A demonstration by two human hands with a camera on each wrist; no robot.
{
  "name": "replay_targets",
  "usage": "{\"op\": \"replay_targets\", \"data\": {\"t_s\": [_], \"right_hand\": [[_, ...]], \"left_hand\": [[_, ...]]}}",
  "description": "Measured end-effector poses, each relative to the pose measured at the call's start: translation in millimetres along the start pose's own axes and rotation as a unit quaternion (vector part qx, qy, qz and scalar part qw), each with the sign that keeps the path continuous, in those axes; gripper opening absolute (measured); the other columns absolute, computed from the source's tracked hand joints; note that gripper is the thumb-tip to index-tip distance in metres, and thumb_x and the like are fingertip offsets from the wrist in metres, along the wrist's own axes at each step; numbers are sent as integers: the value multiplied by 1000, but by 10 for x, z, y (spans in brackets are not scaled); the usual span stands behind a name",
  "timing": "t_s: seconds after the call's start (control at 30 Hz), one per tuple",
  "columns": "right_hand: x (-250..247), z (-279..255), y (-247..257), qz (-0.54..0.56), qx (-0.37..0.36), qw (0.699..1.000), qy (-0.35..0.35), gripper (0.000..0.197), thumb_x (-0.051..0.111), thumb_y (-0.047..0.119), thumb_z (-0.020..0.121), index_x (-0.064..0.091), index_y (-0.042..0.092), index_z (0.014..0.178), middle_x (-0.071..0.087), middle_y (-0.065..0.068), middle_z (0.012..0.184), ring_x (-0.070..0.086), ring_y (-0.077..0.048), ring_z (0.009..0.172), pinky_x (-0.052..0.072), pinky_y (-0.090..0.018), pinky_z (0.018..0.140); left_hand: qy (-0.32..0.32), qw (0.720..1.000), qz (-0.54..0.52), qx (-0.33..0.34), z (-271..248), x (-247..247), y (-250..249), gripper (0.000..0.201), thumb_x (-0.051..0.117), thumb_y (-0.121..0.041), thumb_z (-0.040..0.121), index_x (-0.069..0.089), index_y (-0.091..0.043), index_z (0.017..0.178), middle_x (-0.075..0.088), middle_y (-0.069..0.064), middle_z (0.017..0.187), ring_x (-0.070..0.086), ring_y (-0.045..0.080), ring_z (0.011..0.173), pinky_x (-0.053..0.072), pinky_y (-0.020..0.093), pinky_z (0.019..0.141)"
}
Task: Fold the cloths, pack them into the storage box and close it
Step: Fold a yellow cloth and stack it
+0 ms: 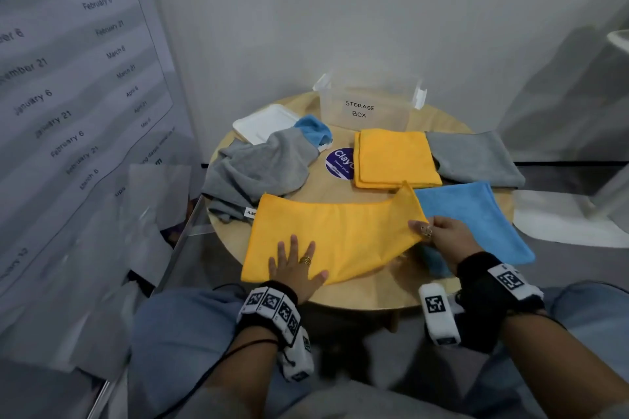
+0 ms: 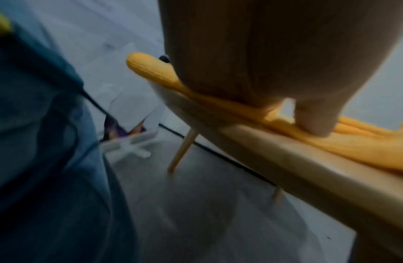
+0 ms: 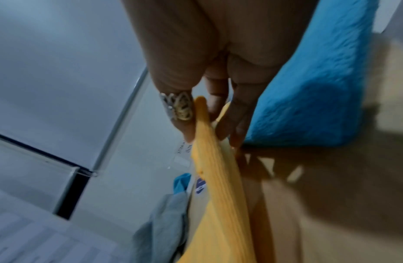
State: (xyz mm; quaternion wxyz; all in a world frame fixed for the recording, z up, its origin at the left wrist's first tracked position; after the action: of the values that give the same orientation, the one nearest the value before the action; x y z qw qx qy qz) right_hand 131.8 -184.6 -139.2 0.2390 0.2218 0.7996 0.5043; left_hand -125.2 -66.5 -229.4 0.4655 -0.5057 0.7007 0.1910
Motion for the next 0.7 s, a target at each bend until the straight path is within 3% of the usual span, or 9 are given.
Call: {"op": "replay_targets", "data": {"t_s": [0.07, 0.17, 0.3, 0.37, 0.4, 0.43, 0.47, 0.53, 0.7], "right_hand": [[330, -34, 197, 43, -46, 997, 49, 18, 69, 18, 82, 55, 14, 73, 63, -6, 79, 58, -22, 77, 53, -29, 70], [985, -113, 396, -16, -88, 991, 100, 17, 68, 28, 84, 54, 19, 89, 50, -2, 131, 49, -23, 118, 42, -42, 102], [1972, -388, 619, -171, -184, 949, 192, 18, 58, 25, 91, 54, 9, 99, 41, -8, 144, 36, -21, 134, 28, -22, 101], [2349, -472, 477, -234, -172, 921, 261, 24, 52, 32, 94, 54, 13, 108, 36, -8, 148, 30, -22, 138, 24, -26, 106], [2462, -476, 363, -250, -156, 911, 289, 25, 49, 37, 95, 53, 17, 109, 33, -6, 151, 27, -21, 140, 23, -30, 109], [2525, -489, 284, -265, -154, 902, 305, 27, 45, 39, 96, 53, 20, 113, 30, -5, 152, 24, -21, 142, 22, -34, 111], [2526, -494, 223, -283, -160, 894, 308, 33, 43, 40, 97, 51, 18, 121, 28, -5, 154, 19, -21, 144, 20, -36, 112], [2390, -469, 142, -327, -177, 884, 284, 46, 45, 36, 97, 41, 15, 137, 17, -6, 157, 6, -21, 147, 13, -36, 115], [1897, -293, -278, -530, -148, 805, 223, 104, 65, 47, 81, -4, 9, 149, -12, -12, 157, -10, -28, 146, 3, -37, 119]], "left_hand": [[-46, 991, -127, 10, -16, -202, 50, 61, 29, -50, 98, 15, -23, 151, -3, 6, 159, 1, 29, 146, 8, 44, 117], [-168, 899, -403, -15, -140, -694, 289, 53, 27, -45, 100, 49, -8, 131, 46, 15, 138, 45, 31, 125, 36, 39, 104], [-58, 709, -702, -9, -207, -884, 380, 64, 15, -57, 97, 51, -11, 125, 58, 11, 116, 61, 29, 95, 50, 39, 79], [10, 658, -753, -16, -177, -871, 457, 71, 15, -63, 94, 53, -10, 124, 62, 14, 115, 60, 31, 101, 50, 42, 79], [29, 662, -749, -17, -158, -860, 504, 68, 20, -59, 96, 54, -7, 124, 63, 15, 114, 60, 31, 103, 49, 44, 83], [28, 694, -720, -19, -144, -862, 570, 57, 30, -48, 99, 53, -4, 127, 65, 15, 111, 60, 32, 101, 49, 48, 88], [17, 741, -671, -22, -132, -860, 645, 44, 42, -31, 99, 49, -1, 130, 64, 14, 110, 60, 32, 100, 47, 52, 92], [-23, 819, -571, -39, -91, -822, 827, 47, 51, -2, 93, 38, -4, 138, 60, 15, 119, 57, 33, 107, 44, 52, 98], [-73, 886, -458, -11, -83, -819, 936, 70, 45, 3, 95, 9, -17, 151, 41, 10, 143, 47, 22, 120, 37, 39, 104]]}}
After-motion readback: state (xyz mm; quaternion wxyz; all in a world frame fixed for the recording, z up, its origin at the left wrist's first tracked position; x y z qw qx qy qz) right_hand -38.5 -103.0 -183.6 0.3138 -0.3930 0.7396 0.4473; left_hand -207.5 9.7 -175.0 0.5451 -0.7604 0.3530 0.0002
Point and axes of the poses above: each hand's wrist, its own z-axis towards the middle knuckle, its own x-axis out of the palm, y = z × x, the point moved 9 cm from there along z, towards the middle knuckle
